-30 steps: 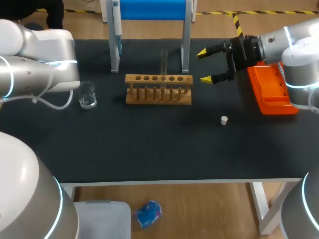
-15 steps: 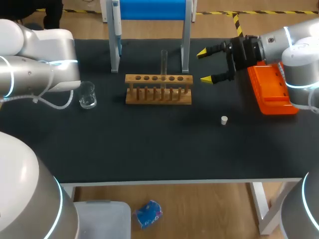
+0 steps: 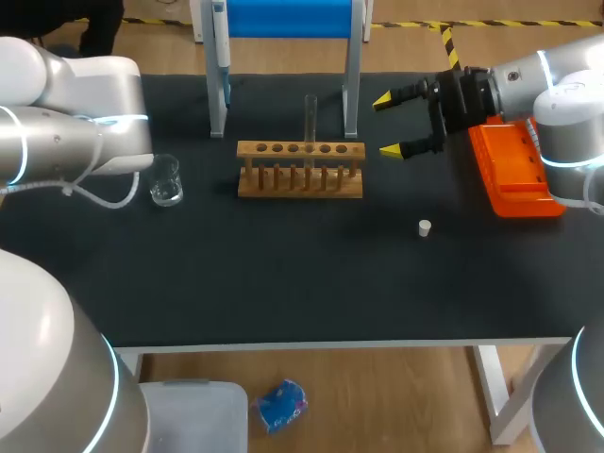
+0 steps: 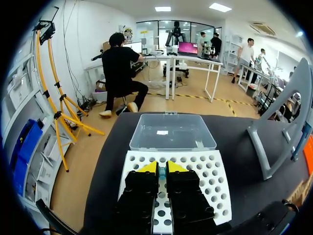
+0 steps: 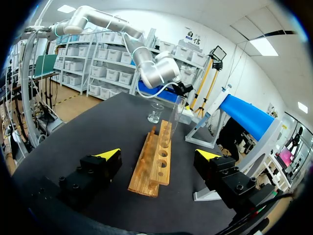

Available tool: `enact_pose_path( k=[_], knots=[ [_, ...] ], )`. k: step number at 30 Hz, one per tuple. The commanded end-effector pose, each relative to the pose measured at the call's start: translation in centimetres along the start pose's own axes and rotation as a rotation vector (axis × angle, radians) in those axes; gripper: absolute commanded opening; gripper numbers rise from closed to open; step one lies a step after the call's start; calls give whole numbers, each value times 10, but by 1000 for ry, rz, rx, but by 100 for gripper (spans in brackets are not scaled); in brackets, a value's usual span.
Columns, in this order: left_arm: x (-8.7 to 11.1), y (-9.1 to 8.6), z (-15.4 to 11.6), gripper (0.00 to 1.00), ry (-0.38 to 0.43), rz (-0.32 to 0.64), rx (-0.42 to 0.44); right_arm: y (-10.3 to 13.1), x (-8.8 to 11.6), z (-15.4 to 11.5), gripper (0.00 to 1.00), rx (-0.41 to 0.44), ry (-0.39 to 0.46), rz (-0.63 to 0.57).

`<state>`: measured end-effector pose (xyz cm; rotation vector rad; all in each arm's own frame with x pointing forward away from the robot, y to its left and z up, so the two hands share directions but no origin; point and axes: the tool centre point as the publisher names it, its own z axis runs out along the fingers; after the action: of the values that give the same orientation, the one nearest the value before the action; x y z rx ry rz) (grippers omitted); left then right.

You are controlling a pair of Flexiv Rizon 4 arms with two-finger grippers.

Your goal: Invert the test tube, pick up the pipette, mount the tip to pipette, aspirate from beaker and dispense into the tube, eject the tip, return the pipette, and cap with the stopper.

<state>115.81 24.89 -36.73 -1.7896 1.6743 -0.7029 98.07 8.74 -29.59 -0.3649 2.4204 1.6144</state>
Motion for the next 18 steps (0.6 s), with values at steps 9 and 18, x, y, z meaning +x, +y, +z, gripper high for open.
enact_pose_path(
  k=[9, 18],
  knots=[
    [-3, -3, -1, 0, -10, -7, 3, 0, 0, 0, 100, 1, 1, -1],
    [-1, -7, -7, 0, -18, 6, 12, 0, 0, 0, 100, 1, 1, -1]
  ],
)
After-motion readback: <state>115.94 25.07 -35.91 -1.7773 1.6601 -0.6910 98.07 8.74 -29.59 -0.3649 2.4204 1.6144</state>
